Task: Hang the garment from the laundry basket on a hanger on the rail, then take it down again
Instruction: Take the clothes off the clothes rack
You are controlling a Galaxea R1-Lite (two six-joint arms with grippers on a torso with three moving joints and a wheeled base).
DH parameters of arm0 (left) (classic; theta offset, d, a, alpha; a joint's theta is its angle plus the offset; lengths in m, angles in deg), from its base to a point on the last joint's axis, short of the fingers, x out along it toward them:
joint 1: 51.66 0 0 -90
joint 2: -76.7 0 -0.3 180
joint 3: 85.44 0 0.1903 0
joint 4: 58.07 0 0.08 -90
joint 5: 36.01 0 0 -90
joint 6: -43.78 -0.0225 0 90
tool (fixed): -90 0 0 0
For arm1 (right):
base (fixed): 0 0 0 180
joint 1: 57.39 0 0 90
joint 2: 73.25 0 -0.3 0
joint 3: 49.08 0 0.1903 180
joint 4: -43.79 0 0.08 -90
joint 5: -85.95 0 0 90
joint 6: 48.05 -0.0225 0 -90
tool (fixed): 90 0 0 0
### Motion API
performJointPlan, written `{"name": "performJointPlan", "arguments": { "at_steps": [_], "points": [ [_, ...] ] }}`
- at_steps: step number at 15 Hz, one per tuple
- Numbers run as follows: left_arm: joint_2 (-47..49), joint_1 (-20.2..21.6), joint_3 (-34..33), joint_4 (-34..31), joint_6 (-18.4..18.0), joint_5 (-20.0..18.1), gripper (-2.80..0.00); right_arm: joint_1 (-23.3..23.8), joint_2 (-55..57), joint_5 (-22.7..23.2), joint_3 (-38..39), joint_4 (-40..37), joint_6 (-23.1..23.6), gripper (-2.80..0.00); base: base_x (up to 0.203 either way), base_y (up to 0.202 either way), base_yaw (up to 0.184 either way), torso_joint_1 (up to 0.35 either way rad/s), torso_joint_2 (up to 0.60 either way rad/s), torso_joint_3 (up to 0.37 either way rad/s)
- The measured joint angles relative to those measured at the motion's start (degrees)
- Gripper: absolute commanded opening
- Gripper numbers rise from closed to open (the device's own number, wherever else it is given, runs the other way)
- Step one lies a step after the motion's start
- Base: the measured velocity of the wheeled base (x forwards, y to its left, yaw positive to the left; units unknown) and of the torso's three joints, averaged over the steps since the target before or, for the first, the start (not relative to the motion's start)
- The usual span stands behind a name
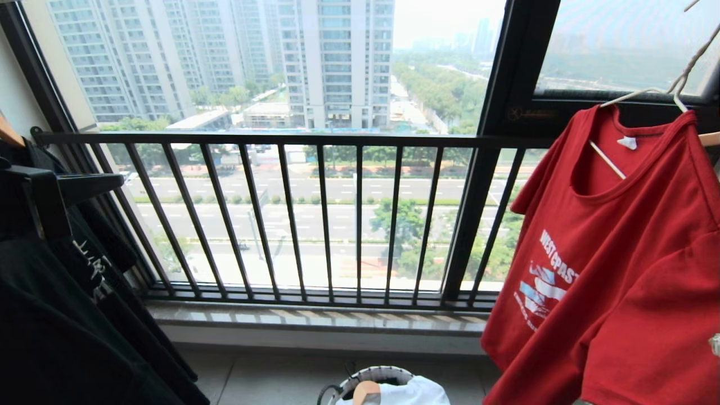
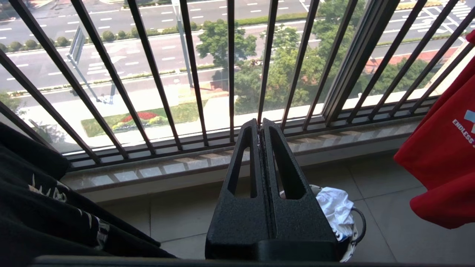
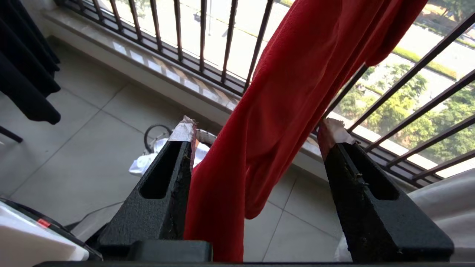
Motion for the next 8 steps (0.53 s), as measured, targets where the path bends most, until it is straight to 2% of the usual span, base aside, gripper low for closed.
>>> {"name": "performJointPlan", "arguments": {
  "at_steps": [4,8],
  "points": [
    [-0.02,0.0,0.1,0.04,0.0,0.05,-2.8,0.0,6.07,-0.84,1.33,4.6,0.04,-2.8,0.0,0.0,0.0,0.0,0.0,0.0],
    [-0.09,0.0,0.1,0.0,0.0,0.0,-2.8,0.0,5.07,-3.85,1.8,4.64,0.23,-2.8,0.0,0.0,0.0,0.0,0.0,0.0]
  ]
}}
